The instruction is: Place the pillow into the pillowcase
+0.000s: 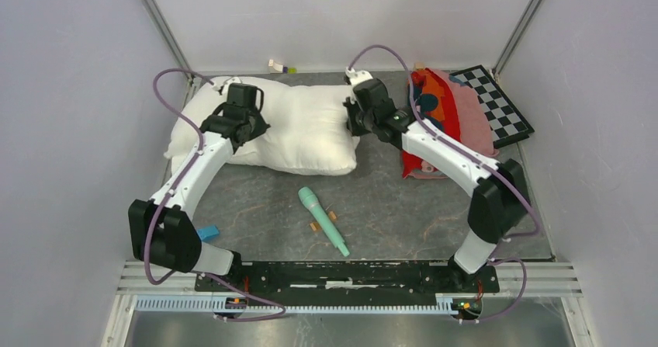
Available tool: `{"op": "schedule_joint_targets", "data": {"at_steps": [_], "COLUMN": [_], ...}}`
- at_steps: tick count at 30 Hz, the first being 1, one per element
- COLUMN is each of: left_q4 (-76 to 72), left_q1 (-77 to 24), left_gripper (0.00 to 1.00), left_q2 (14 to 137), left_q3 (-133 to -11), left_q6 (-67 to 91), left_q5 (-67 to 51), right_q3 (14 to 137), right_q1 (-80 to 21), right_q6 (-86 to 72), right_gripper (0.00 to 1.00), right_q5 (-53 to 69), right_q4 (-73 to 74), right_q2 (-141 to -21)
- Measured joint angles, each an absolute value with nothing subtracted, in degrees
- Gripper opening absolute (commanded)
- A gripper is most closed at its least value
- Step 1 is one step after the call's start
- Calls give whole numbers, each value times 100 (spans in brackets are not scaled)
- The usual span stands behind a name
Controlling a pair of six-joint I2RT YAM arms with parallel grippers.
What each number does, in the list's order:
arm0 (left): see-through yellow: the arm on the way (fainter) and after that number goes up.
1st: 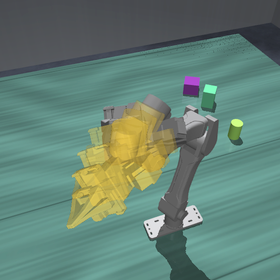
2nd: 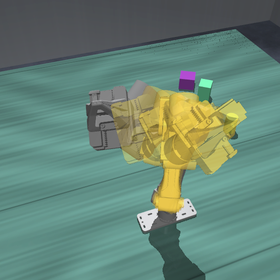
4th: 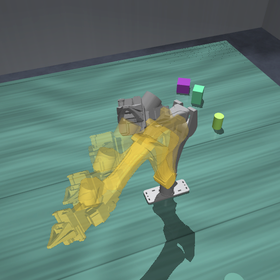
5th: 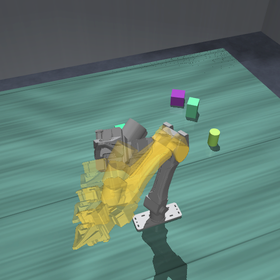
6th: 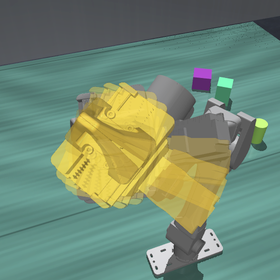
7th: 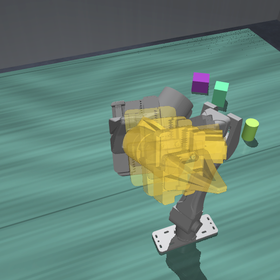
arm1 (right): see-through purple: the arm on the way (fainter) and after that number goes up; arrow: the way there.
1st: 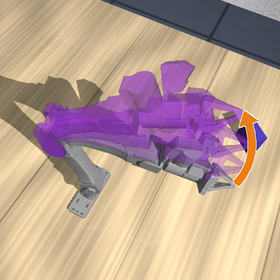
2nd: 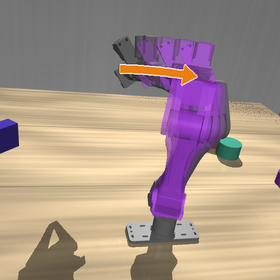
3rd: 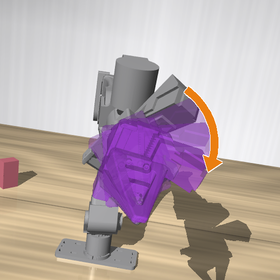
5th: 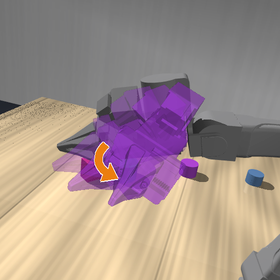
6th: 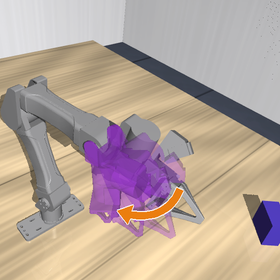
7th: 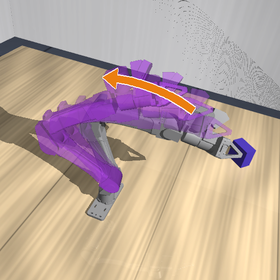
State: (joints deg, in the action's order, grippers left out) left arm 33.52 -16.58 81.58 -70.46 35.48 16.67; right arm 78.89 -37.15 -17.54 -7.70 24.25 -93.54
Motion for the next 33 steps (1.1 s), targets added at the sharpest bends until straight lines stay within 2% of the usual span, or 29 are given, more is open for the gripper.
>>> {"op": "schedule_joint_targets", "data": {"at_steps": [1,3,5,7,9,11,13,17,19,22,27,31,33], "left_q4": [3336,3234,3109,3030,3011,3052,3135,3151,3142,3148,3164,3164,3164], "left_q1": [-1463,-1092,-849,-668,-508,-377,-248,-97,-106,-217,-631,-1210,-1590], "left_gripper": [2,2,2,2,2,2,6,54,83,99,100,100,100], "left_q2": [8130,8215,8405,8696,8969,9146,9271,9273,9255,9118,8552,7999,7758], "left_q3": [-7004,-6989,-7032,-7179,-7389,-7601,-7815,-7885,-7878,-7856,-7856,-7861,-7861], "left_q6": [3566,3597,3607,3605,3601,3601,3601,3581,3573,3518,3507,3507,3507], "left_q5": [1594,1378,1197,1094,1033,987,967,797,659,484,338,287,287], "right_q3": [8226,8868,9439,9939,10145,10149,10022,9052,8372,7605,6641,6420,6316], "right_q1": [-3732,-3750,-3750,-3721,-3649,-3529,-3363,-2606,-1957,-1079,-130,246,322], "right_q6": [-1715,-1632,-1555,-1468,-1406,-1273,-1212,-1170,-1168,-1168,-1173,-1205,-1223], "right_gripper": [0,13,41,74,88,96,98,98,98,98,97,80,76], "right_q5": [-766,-766,-786,-854,-996,-1197,-1347,-1549,-1568,-1586,-1317,-1100,-1007], "right_q4": [2388,2357,2491,2711,2860,2917,2993,2943,2832,2707,2488,2381,2261], "right_q2": [-9616,-10127,-10556,-10881,-10945,-10766,-10420,-9096,-8374,-7808,-7861,-8298,-8444]}}
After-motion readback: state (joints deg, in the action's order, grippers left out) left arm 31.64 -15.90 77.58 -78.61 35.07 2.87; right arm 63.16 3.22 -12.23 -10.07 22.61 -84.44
